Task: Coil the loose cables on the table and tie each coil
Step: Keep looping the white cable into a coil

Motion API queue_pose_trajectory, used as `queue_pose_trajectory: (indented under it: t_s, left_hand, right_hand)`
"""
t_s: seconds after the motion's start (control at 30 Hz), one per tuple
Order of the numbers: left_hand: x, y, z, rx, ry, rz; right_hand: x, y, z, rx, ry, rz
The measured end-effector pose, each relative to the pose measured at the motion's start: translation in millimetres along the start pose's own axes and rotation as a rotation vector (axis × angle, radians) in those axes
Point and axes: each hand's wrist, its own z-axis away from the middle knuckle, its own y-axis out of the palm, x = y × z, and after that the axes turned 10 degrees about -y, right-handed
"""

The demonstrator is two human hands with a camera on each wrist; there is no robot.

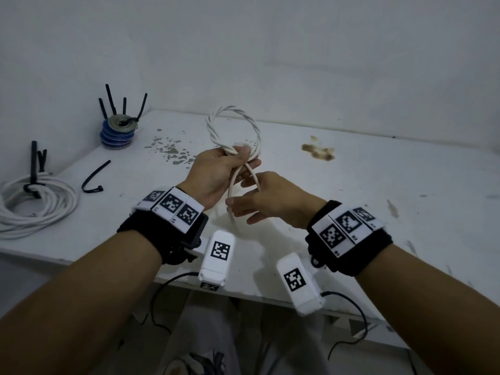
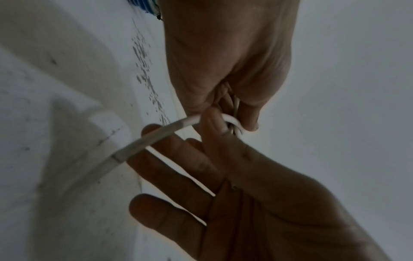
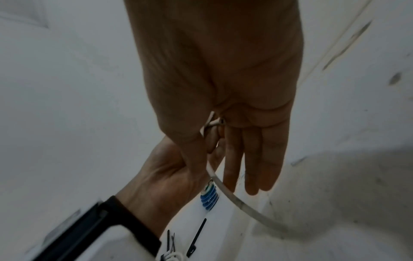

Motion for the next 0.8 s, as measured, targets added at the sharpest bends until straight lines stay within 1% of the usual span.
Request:
queue_pose_trajectory:
  t_s: [0.07,0.17,0.27,0.37,0.43,0.47,0.5,0.53,0.57,0.63,0.7,0.73,0.8]
  left_hand:
    - [-1,-3,1,-0.004,0.021,-0.007]
    - [-3,-8,0,0.026,0.021,0.005]
    - [-6,-11,-1,0.098,-0.021,-0.015]
    - [-6,-12,2,0.161,-0.061,-0.152]
    - [-5,-12,5,0.164,-0.086,-0.245]
    - [-5,-13,6,0.169,-0.098,-0.296]
    - [-5,-13,7,0.18,-0.108,-0.34]
    - [-5,-14,8,0.193,-0.118,-0.372]
    - [-5,-15,8,0.198,-0.129,-0.399]
    - [-6,-16,10,0.188,-0.147,-0.447]
    - [-6,-17,10,0.16,-0.15,-0.478]
    - [-6,-19,10,0.145,-0.151,-0.478]
    - [-5,-23,9,0.131,-0.168,-0.466]
  right_hand:
    - [1,2,3,0.012,-0.002,-0.086]
    - [4,2,7,-0.029,-0.045,-0.091]
    - [4,1,6,-0.159,-0.11,-0.017]
    - [3,-6,3,-0.301,-0.158,0.112]
    - [3,-14,-2,-0.45,-0.179,0.188]
    - [2,-19,-3,-0.519,-0.227,0.247]
    - [2,-23,-3,-0.554,-0.297,0.329]
    - [2,-27,-4,-0.54,-0.371,0.432]
    - [3,-31,-3,-0.476,-0.423,0.54]
    - [5,-40,-2,-0.283,-0.443,0.69]
    - [7,-48,-1,-0.114,-0.414,0.671]
    - [7,-51,0,-0.073,-0.401,0.637]
    - [6,-54,0,-0.06,-0.398,0.574]
